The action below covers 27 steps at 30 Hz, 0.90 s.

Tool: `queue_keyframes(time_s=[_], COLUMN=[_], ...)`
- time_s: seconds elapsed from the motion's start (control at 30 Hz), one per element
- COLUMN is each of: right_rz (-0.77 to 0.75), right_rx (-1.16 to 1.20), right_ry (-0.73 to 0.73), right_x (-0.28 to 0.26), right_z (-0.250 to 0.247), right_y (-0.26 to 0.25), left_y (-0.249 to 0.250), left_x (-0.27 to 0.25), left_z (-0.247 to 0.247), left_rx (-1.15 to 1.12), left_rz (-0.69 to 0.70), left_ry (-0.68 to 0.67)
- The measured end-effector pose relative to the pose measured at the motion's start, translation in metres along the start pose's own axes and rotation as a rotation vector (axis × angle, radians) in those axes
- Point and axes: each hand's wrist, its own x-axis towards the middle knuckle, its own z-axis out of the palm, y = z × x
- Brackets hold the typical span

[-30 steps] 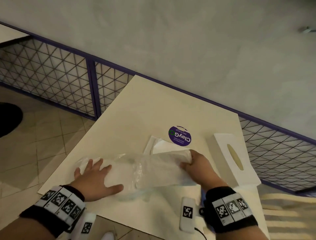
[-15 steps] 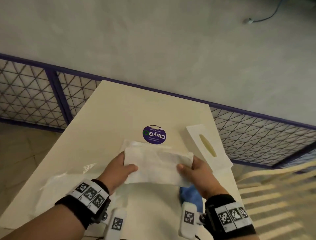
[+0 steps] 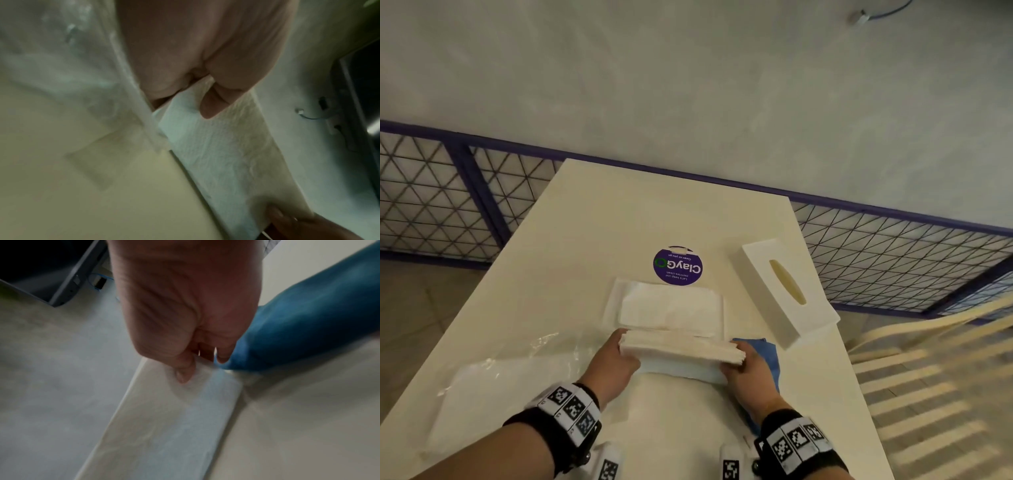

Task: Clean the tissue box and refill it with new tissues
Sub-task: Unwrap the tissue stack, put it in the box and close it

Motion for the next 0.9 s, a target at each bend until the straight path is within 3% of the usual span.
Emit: queue_keyframes(time_s=[0.17, 0.27, 0.47, 0.73, 0.83, 0.9], right_rz=[-0.001, 0.036, 0.11, 0.221, 0.236, 0.132], right_rx=[0.1, 0.119, 0.063, -0.081, -0.154, -0.187], right_ry=[0.111, 0.162, 0.167, 0.077, 0.137, 0.209], right_x=[0.034, 0.06, 0.099, 0.118, 0.114, 0.105], right_z=[-0.005, -0.01, -0.008, 0.003, 0.002, 0.007], right_y=[-0.028, -0.053, -0.075, -0.053, -0.047, -0.05], left_y=[0.041, 0.066, 0.081, 0.068, 0.07, 0.069], left_x=[0.017, 0.04, 0.077, 0.09, 0.077, 0.061], left_z=[-0.01, -0.022, -0.032, -0.03, -0.042, -0.055], left_rx=[0.109, 0.119, 0.181, 0.365, 0.432, 0.507], left_rz=[0.122, 0.12, 0.068, 0.009, 0.097, 0.199], left_ry=[0.101, 0.181, 0.156, 0.112, 0.119, 0.141])
